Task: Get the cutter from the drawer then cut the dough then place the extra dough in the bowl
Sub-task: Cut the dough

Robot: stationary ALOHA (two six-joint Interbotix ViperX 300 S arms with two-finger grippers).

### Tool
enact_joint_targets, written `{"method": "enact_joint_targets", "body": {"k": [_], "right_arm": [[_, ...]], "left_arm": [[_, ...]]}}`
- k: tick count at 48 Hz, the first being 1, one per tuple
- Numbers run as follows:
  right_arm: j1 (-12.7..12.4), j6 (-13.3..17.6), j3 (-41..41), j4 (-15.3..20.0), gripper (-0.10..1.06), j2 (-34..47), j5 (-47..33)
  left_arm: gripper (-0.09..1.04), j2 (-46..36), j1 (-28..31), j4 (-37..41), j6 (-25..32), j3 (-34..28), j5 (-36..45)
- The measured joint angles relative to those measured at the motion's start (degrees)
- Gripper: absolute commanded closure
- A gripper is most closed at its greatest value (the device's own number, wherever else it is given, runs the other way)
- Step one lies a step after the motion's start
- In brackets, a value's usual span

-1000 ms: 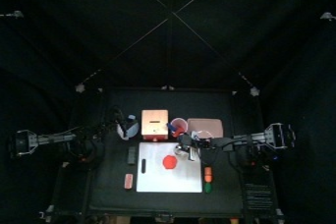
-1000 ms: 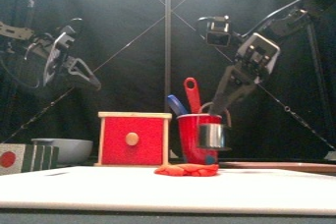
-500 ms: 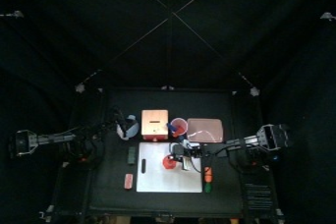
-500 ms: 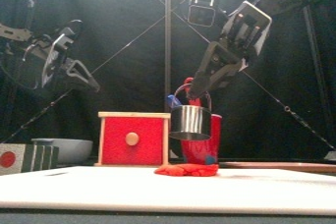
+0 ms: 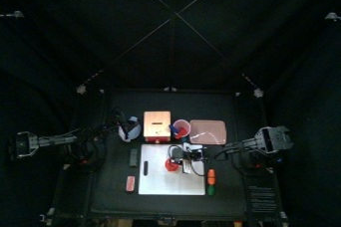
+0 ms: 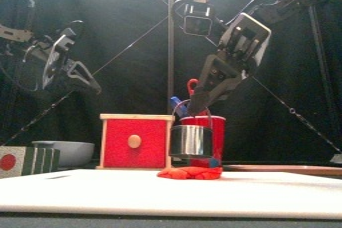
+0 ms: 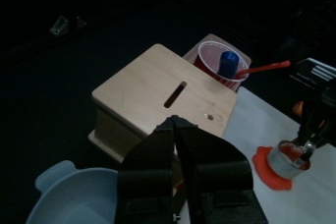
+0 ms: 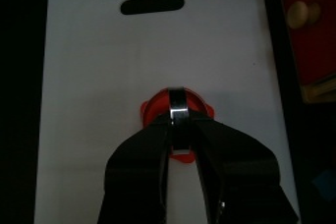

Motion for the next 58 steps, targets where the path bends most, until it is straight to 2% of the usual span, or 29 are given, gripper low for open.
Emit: {"method": "enact_joint_targets", "body": {"k": [50, 58], "right_arm": [[-0.2, 0.0, -1.0, 0.0, 0.39, 2.3, 0.8], [-0.2, 0.0, -1.0, 0.0, 0.33, 2.3, 1.0]], "left_arm": [[0.57, 0.0, 0.0, 0.0, 0.0, 0.4, 0.3], [0.57, 0.0, 0.0, -0.1, 0.0, 0.4, 0.3]]}}
